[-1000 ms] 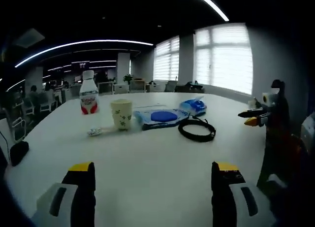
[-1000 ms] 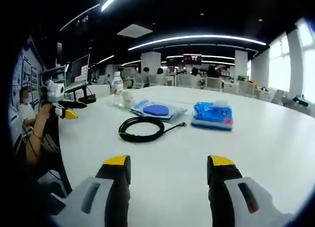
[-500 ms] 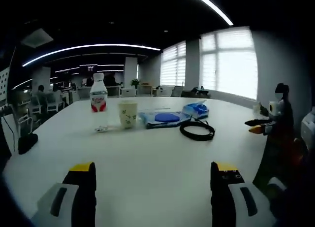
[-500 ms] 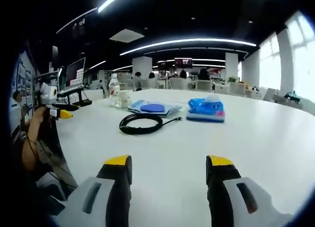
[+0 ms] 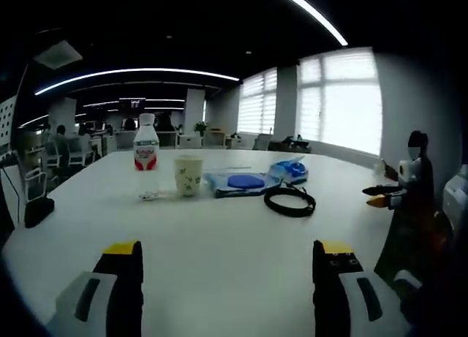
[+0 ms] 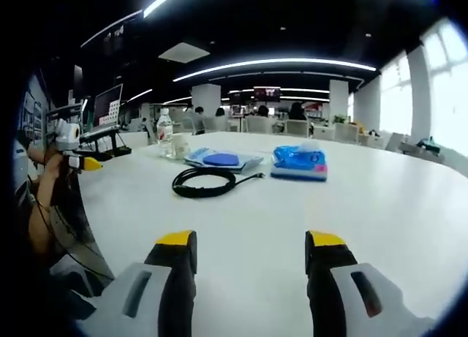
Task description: Arrange the tabletop items into an orderly group along one side of the table until the central work area is clear of visible clutter.
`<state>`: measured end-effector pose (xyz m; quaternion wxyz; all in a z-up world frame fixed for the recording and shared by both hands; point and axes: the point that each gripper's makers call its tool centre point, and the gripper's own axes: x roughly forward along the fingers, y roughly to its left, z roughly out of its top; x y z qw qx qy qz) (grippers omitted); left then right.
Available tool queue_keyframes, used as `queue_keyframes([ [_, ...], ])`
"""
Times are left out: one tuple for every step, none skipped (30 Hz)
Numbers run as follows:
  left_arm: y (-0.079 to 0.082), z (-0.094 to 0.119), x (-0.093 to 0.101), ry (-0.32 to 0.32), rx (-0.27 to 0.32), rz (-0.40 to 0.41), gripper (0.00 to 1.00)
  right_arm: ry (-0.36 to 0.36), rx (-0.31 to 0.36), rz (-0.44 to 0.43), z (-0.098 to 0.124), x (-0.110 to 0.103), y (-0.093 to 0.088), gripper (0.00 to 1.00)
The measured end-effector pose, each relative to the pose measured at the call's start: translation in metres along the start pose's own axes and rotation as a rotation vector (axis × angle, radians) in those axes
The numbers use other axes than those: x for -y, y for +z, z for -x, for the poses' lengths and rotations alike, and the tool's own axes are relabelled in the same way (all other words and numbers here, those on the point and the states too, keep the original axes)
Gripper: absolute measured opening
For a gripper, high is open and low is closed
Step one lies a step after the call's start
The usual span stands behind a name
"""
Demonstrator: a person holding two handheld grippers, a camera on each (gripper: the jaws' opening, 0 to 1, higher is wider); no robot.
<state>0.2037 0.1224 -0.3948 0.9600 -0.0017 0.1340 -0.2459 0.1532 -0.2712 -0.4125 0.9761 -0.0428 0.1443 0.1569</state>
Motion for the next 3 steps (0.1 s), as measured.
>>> queue_keyframes([
  [-0.0004,-0.0001,0.0005,0.000,-0.002,0.000,0.96,-0.001,-0.003,-0.001,-0.0001,0.0003,-0.0005,0.57],
  [-0.0009,-0.0003,0.0010,-0.002,-0.005,-0.002,0.96,-0.002,-0.004,-0.002,0.0001,0.0006,-0.0008,0.56],
  [-0.0016,-0.0010,0.0020,-0.004,-0.008,-0.006,0.96,-0.004,-0.002,-0.001,0.0004,0.0011,-0.0006,0.56],
])
